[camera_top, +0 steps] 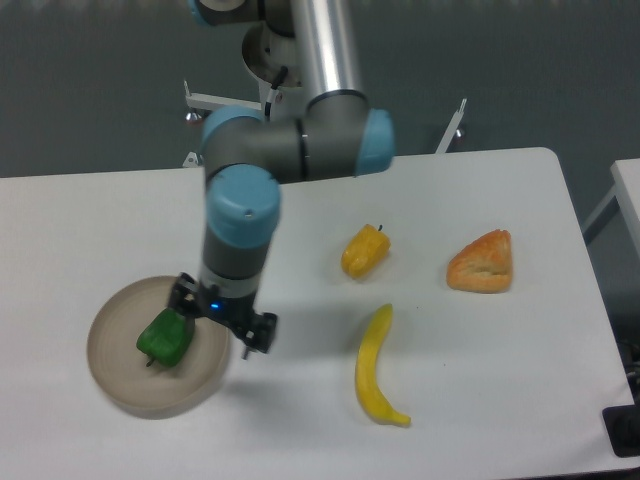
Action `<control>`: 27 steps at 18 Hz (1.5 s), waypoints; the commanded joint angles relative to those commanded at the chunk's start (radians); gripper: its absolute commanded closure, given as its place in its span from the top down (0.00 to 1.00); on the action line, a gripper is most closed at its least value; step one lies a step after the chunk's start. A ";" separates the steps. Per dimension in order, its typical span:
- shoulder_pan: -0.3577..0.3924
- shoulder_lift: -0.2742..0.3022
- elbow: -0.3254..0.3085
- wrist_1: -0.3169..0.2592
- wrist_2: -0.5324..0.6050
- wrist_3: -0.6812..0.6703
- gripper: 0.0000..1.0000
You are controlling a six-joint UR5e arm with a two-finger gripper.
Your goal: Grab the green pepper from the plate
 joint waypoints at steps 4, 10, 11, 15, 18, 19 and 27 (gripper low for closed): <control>-0.021 -0.003 -0.028 0.011 0.003 0.003 1.00; -0.044 -0.008 -0.068 0.064 0.005 0.002 1.00; -0.046 -0.011 -0.068 0.066 0.009 0.002 1.00; -0.055 -0.012 -0.083 0.083 0.015 0.003 1.00; -0.057 -0.018 -0.098 0.113 0.015 0.002 1.00; -0.057 -0.020 -0.097 0.117 0.015 0.003 1.00; -0.074 -0.040 -0.097 0.127 0.017 0.002 1.00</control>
